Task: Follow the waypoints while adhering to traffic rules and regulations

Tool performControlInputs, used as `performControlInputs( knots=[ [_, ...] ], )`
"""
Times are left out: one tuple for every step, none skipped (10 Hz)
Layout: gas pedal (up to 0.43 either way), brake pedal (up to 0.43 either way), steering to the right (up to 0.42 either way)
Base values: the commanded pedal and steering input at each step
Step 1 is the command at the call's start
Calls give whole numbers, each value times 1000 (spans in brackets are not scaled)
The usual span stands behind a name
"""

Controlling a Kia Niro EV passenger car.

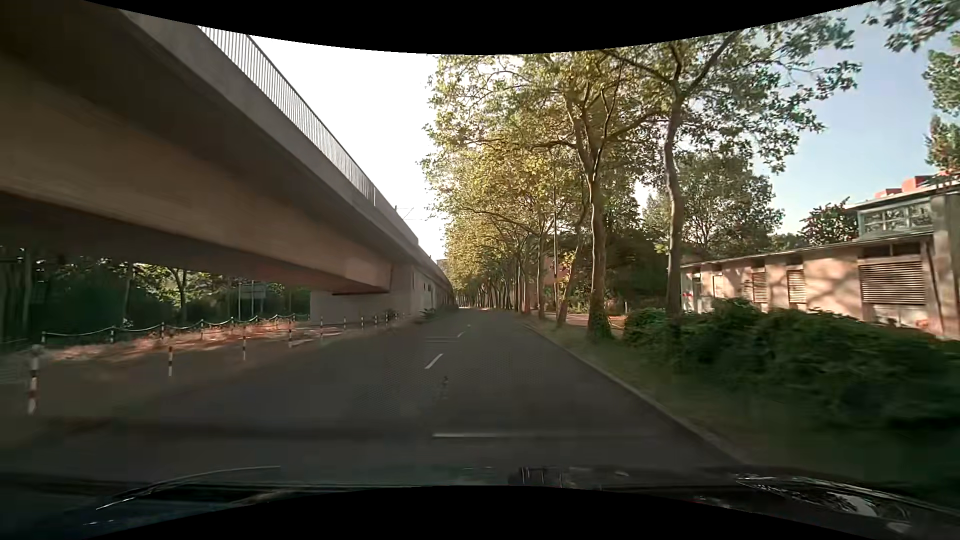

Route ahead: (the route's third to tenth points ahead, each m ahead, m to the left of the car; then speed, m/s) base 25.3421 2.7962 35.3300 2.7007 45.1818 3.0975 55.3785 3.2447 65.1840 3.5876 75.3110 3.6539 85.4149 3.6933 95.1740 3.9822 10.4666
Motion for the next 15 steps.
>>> performControlInputs(
  knots=[
    [189,0,-3],
    [189,0,-2],
    [189,0,-2],
    [189,0,-2],
    [169,0,-1],
    [150,0,0],
    [138,0,0],
    [130,0,0],
    [130,0,0],
    [130,0,1],
    [130,0,1],
    [130,0,1],
    [130,0,1],
    [130,0,1],
    [130,0,1]
  ],
)
